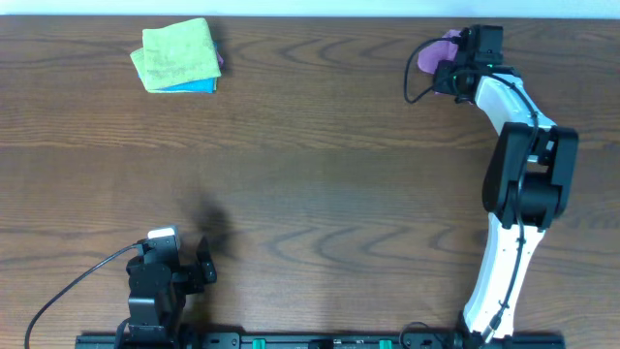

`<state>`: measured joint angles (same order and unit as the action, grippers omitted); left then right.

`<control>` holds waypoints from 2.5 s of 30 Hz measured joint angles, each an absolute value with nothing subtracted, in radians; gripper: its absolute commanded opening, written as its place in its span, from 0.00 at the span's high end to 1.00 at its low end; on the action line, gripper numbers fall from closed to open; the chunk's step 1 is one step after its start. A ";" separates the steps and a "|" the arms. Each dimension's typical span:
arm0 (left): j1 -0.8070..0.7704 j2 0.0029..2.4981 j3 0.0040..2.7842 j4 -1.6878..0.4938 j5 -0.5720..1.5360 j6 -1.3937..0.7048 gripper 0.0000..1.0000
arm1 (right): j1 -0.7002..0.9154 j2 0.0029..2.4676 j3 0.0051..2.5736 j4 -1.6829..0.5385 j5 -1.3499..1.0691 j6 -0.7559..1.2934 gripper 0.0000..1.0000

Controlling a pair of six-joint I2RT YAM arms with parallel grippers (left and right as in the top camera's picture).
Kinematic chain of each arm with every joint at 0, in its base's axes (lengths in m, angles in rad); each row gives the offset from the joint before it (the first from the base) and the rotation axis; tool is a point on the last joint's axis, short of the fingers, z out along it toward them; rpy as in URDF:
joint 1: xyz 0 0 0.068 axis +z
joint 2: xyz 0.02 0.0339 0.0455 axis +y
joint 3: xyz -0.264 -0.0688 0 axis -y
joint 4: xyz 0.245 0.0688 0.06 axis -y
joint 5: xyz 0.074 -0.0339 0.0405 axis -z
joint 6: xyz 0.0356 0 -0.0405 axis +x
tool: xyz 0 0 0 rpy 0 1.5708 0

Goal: Fold the cloth
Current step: 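Lift the purple cloth with the right gripper and drag it toward center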

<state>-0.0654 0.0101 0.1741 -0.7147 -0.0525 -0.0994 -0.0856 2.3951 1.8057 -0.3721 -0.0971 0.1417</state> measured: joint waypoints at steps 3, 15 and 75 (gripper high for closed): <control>-0.065 0.010 0.174 -0.715 -0.053 -0.099 0.05 | -0.086 2.395 1.806 -0.374 -0.097 0.142 0.99; -0.065 0.010 0.174 -0.714 -0.052 -0.099 0.05 | -0.055 2.145 1.805 -0.625 -0.096 0.051 0.99; -0.065 0.010 0.174 -0.710 -0.033 -0.100 0.04 | 0.035 1.759 1.695 -1.184 -0.146 -0.041 0.13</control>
